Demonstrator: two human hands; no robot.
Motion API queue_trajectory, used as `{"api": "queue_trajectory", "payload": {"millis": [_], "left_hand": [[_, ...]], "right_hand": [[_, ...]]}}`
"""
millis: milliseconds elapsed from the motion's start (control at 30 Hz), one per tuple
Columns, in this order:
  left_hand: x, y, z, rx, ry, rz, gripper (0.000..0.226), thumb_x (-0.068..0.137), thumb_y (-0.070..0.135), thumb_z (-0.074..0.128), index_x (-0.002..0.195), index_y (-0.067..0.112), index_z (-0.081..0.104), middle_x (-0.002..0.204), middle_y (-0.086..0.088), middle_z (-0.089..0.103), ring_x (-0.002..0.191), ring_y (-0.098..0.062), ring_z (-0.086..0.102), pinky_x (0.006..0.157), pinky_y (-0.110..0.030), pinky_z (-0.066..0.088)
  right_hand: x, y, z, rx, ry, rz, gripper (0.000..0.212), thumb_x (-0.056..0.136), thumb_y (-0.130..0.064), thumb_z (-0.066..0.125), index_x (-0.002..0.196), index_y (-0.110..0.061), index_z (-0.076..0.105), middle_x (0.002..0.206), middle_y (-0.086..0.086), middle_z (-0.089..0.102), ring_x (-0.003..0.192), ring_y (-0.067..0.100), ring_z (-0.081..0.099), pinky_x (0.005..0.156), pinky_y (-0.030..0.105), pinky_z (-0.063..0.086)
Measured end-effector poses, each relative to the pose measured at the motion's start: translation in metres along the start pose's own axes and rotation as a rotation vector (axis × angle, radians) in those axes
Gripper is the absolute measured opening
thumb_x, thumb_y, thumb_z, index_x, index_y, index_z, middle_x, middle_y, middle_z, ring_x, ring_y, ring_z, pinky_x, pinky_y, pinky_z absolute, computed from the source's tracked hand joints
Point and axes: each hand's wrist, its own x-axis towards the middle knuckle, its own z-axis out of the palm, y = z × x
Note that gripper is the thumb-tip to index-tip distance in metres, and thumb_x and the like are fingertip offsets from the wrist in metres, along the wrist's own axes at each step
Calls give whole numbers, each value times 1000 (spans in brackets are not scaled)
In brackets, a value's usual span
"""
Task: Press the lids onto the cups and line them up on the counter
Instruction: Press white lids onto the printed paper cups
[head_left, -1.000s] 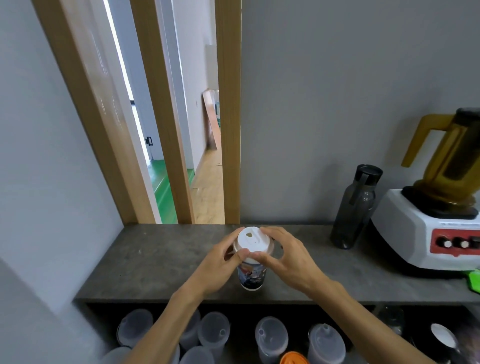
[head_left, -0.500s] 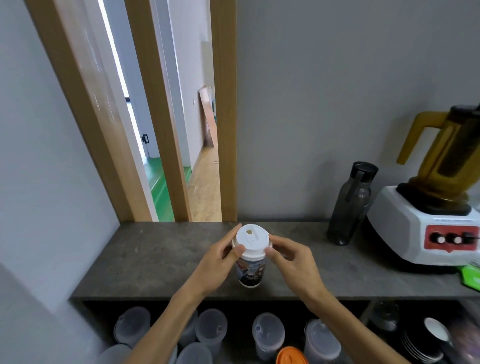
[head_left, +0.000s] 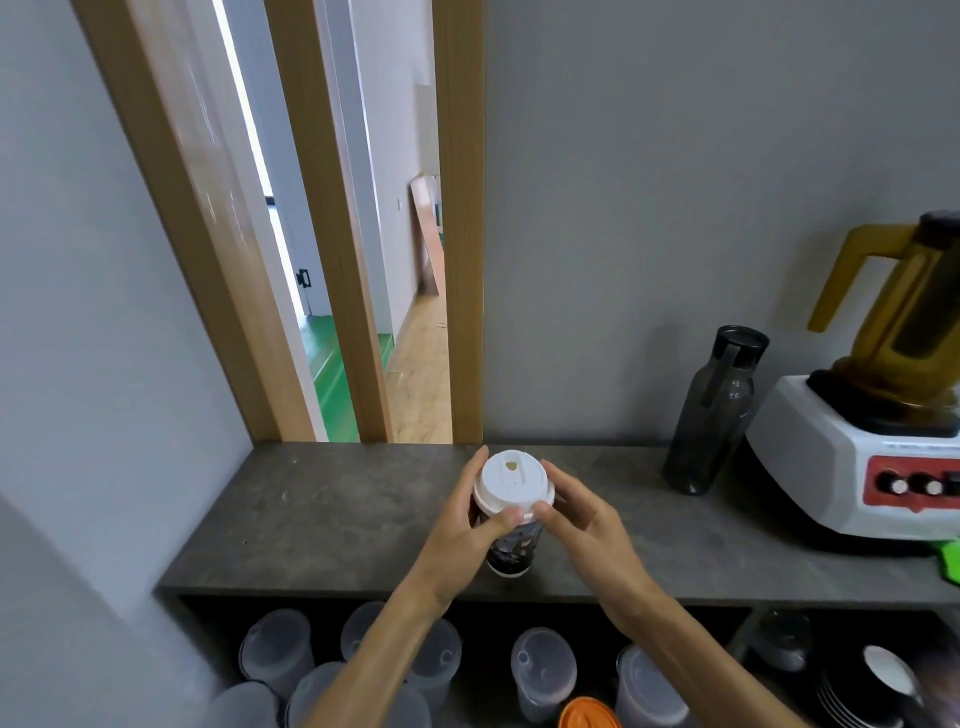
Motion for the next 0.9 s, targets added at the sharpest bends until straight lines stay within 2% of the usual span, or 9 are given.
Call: {"api": "queue_trajectory", "payload": {"millis": [133, 233, 300, 400, 500, 600, 700, 833, 900], "left_hand": [[-1, -5, -11, -51, 10, -37, 51, 96, 31, 59, 143, 40, 43, 139, 25, 52, 133, 2, 43, 114, -30, 37], [-2, 3, -5, 40, 88, 13, 37, 102, 13, 47, 126, 41, 56, 119, 29, 63, 117, 9, 53, 93, -14, 47], [1, 8, -6, 92, 113, 38, 37, 103, 10, 43, 122, 37, 59, 117, 24, 65, 114, 9, 55, 91, -13, 48], [16, 18, -22, 233, 65, 32, 26, 104, 16, 45, 113, 29, 65, 111, 18, 67, 107, 5, 60, 91, -20, 53], [32, 27, -34, 367, 49, 11, 16, 101, 18, 53, 100, 19, 68, 99, 11, 71, 93, -5, 66, 82, -27, 59], [39, 29, -33, 333, 28, -33, 14, 100, 17, 55, 99, 8, 66, 98, 4, 70, 91, -12, 67, 71, -20, 58], [37, 30, -31, 396, 82, -16, 13, 99, 19, 58, 98, 15, 69, 101, 6, 70, 95, -14, 65, 76, -21, 59], [14, 35, -18, 498, 363, 81, 8, 97, 31, 60, 98, 29, 68, 99, 16, 66, 94, -2, 60, 69, -4, 47], [0, 33, -7, 560, 365, 121, 26, 90, 49, 64, 112, 35, 62, 110, 18, 60, 101, -1, 58, 78, -10, 51]], "right_hand": [[-1, 0, 0, -15, -4, -7, 45, 98, -19, 64, 140, -34, 56, 131, -25, 64, 125, -2, 56, 105, 26, 49], [-2, 2, 0, -67, -2, -38, 44, 97, -19, 64, 136, -38, 56, 126, -30, 64, 121, -6, 57, 101, 24, 51], [-1, 0, -4, -137, -8, -72, 45, 96, -19, 66, 139, -33, 57, 127, -27, 65, 120, -5, 59, 102, 27, 52], [4, -7, -12, -344, -37, -113, 46, 94, -28, 69, 138, -34, 57, 127, -24, 64, 115, -6, 60, 100, 30, 54], [7, -9, -17, -457, -64, -135, 50, 93, -36, 69, 141, -35, 54, 130, -22, 64, 116, -2, 60, 100, 32, 53], [7, -6, -17, -475, -74, -142, 53, 93, -39, 67, 142, -35, 51, 132, -22, 60, 115, -2, 60, 99, 28, 53], [8, -5, -17, -461, -90, -152, 54, 91, -43, 69, 141, -37, 50, 131, -24, 60, 112, -3, 60, 97, 25, 54], [7, 4, -12, -434, -110, -188, 62, 87, -33, 77, 136, -49, 43, 128, -28, 60, 110, -7, 60, 87, 14, 52], [5, 13, -7, -422, -97, -207, 74, 84, -24, 80, 135, -55, 36, 125, -32, 58, 110, -7, 59, 85, 12, 50]]}}
